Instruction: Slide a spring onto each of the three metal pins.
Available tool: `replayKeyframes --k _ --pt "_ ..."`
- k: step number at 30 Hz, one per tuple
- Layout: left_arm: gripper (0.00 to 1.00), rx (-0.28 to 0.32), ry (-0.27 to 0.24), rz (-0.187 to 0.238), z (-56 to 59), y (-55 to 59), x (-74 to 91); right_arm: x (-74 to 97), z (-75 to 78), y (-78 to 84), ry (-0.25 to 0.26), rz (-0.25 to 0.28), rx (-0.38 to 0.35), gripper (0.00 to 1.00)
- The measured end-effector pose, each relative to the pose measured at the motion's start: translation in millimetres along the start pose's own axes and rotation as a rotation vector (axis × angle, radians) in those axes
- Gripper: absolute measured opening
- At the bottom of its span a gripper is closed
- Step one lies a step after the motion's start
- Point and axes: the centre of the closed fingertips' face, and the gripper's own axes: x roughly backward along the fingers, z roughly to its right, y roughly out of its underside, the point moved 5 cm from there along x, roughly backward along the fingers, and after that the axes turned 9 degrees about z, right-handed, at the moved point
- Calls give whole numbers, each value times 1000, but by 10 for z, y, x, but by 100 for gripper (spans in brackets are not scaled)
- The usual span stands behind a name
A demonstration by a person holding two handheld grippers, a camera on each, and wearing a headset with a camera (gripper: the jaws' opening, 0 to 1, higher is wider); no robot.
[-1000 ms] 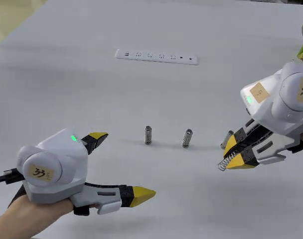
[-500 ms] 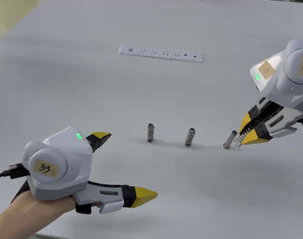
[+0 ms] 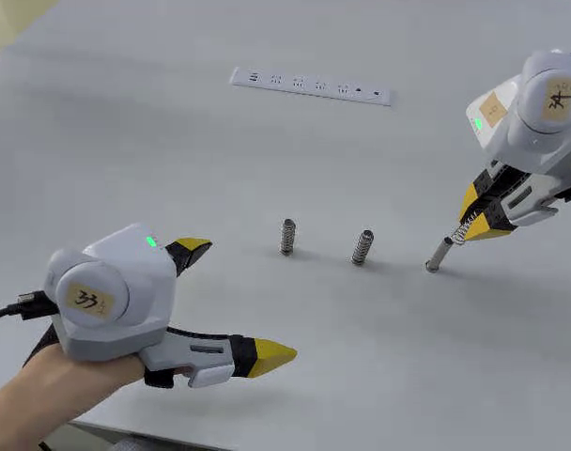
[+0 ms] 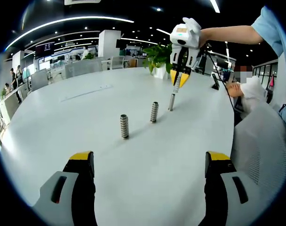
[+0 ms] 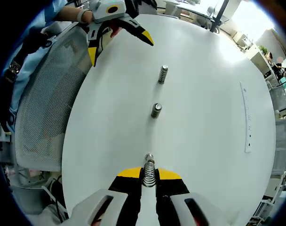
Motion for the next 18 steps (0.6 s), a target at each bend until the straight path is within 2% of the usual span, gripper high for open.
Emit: replayKeyframes --k 18 --pt "95 17 7 -12 24 43 -5 -94 5 5 -25 -13 14 7"
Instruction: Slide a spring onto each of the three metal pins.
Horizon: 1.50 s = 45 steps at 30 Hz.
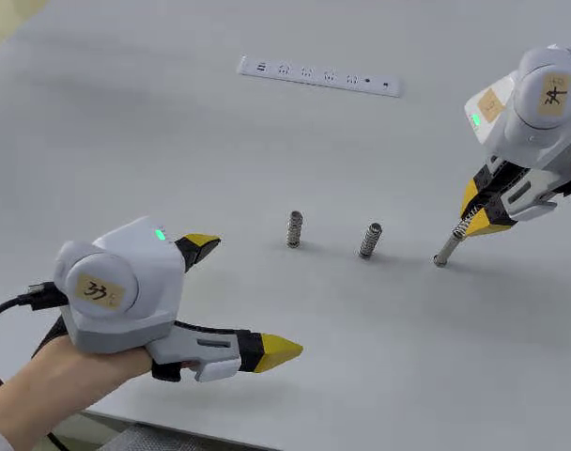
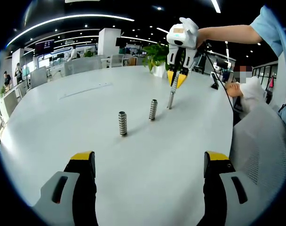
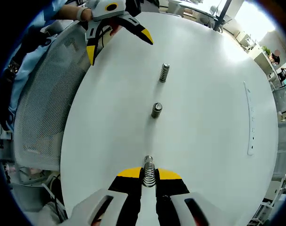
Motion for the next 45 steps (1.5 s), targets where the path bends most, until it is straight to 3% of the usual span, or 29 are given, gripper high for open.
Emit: replayKeyframes --k 21,38,45 --pt "93 23 -18 -17 -44 74 86 -357 -8 68 -49 -38 6 7" --pt "92 23 -12 -22 -55 57 63 -526 -7 137 -45 -48 -1 7" --pt "92 22 -7 -23 -50 55 63 -504 -28 108 -38 -53 9 8"
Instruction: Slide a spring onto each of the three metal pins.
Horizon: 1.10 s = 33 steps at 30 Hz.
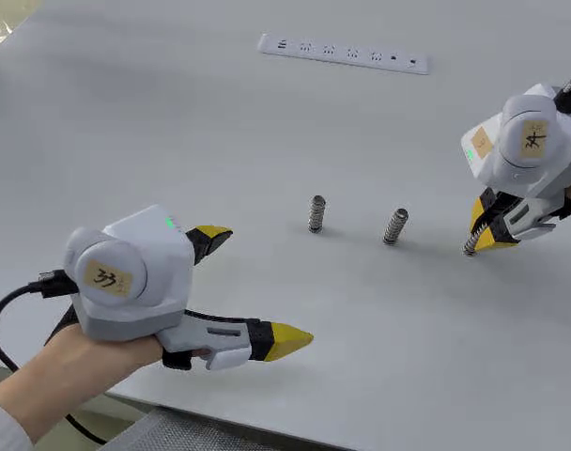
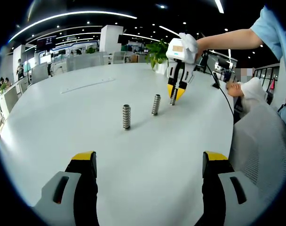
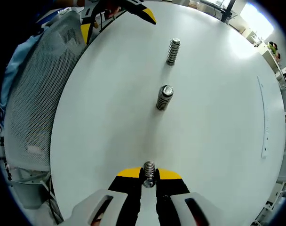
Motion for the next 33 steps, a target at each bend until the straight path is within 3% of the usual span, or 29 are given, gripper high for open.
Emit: replayKeyframes --k 11,14,20,26,29,33 --pt "91 0 -6 5 -18 -1 36 -5 8 4 -5 -10 9 8" --pt "91 3 -8 8 -20 -2 44 -10 -8 -5 -4 -6 9 13" --pt "91 2 -8 8 -16 -2 45 -3 -5 -26 13 28 -10 31" --pt "91 -2 -6 14 -18 -27 33 15 -3 -63 47 105 -23 54" --pt "91 -5 -4 17 -16 -43 32 25 -13 -89 72 150 -49 73" --pt "92 -9 -1 27 -13 -69 32 25 40 -64 101 195 -79 84"
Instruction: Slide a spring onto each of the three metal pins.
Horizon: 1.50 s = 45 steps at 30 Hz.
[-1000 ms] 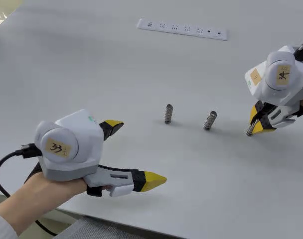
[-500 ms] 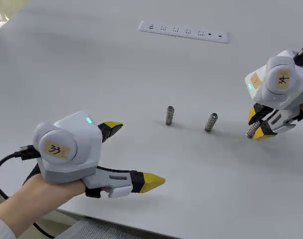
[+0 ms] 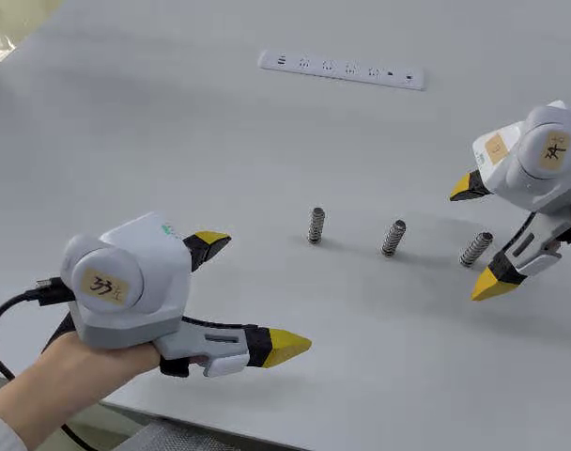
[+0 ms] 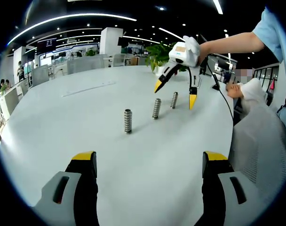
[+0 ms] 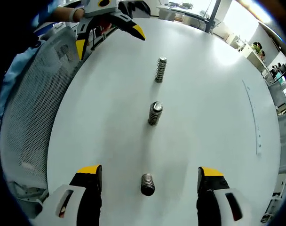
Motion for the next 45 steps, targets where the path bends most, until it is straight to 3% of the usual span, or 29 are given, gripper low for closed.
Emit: replayKeyframes --k 7,14,18,20,24,26,32,45 --pt "92 -9 7 0 10 -28 3 15 -46 59 61 43 -64 99" --pt "92 -9 -2 11 2 -77 26 90 -232 44 117 106 -131 99" --pt "92 19 -25 26 6 -105 58 170 -362 8 188 173 -183 99" --pt "92 28 -35 33 11 -113 72 211 -446 -5 193 213 -228 99" --pt "92 24 -44 36 31 -140 117 322 -495 48 239 240 -248 99" --pt "92 21 -48 34 26 -158 129 392 -535 62 269 281 -275 99" --pt "92 6 -64 38 -2 -224 143 513 -777 199 323 310 -333 99" --pt "92 6 -71 47 20 -283 121 483 -1265 392 396 390 -492 99"
